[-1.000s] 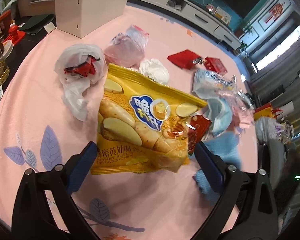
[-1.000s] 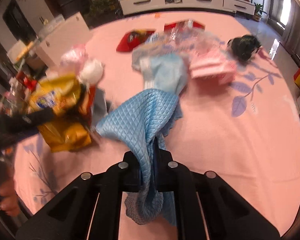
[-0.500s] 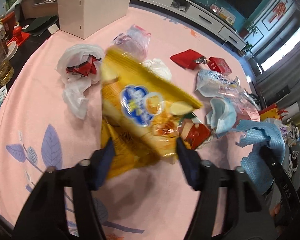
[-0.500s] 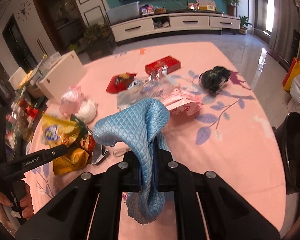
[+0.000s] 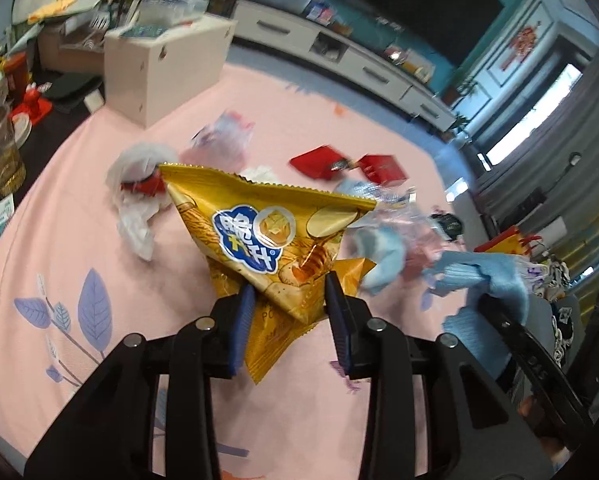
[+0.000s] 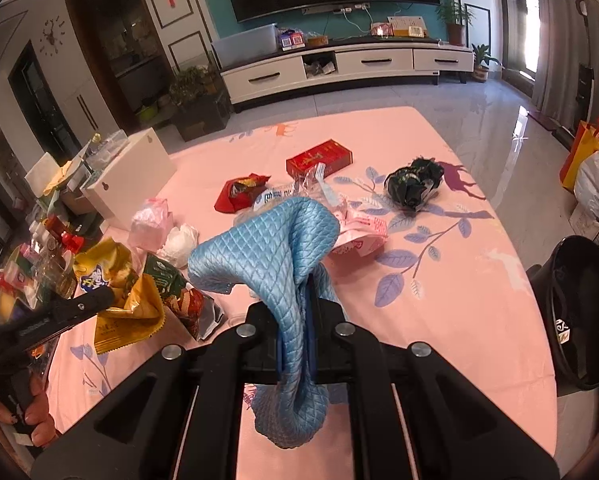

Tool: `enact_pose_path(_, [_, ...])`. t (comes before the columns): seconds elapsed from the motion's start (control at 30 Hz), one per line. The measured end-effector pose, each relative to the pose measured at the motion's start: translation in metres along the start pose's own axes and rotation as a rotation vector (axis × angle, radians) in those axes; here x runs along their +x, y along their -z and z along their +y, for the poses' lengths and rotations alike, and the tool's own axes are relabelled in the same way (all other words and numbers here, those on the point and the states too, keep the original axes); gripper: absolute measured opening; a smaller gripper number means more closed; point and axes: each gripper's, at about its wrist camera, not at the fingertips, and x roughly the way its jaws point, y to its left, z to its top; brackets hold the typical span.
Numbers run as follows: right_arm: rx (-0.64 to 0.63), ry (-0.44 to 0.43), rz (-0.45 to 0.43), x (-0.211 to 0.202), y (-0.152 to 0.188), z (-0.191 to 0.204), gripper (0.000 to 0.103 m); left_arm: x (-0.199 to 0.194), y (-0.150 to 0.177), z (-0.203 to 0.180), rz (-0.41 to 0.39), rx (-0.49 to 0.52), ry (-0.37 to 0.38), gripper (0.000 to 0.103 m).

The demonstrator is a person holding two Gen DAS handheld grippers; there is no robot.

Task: Collect trash
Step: 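Carry the blue cloth and yellow chip bag with both tools toward the trash bin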

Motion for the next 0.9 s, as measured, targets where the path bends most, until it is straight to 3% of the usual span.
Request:
enact_pose_path(0.43, [0.034,0.005,-0.184,-0.070,-0.025,-0.021,0.010,-0.045,0.006,-0.054,-0.141,0.088,0.155,0.036])
enact_pose_path(0.6, [0.041,0.049,-0.273,-0.111,-0.039,-0.035,0.010,-0.048,0.003,-0.084,-0.133,0.097,0.228,0.036])
enact_pose_path(0.73, [0.067,0.123,-0.363,-0.143,-0.048,-0.056,0.010,-0.045,0.006,-0.119,-0.145,0.164,0.213,0.036])
enact_pose_path(0.9, [0.165,0.170,-0.394,-0.154,-0.051,-0.100,0.010,-0.031,0.013,-0.165,-0.126,0.236,0.231,0.036])
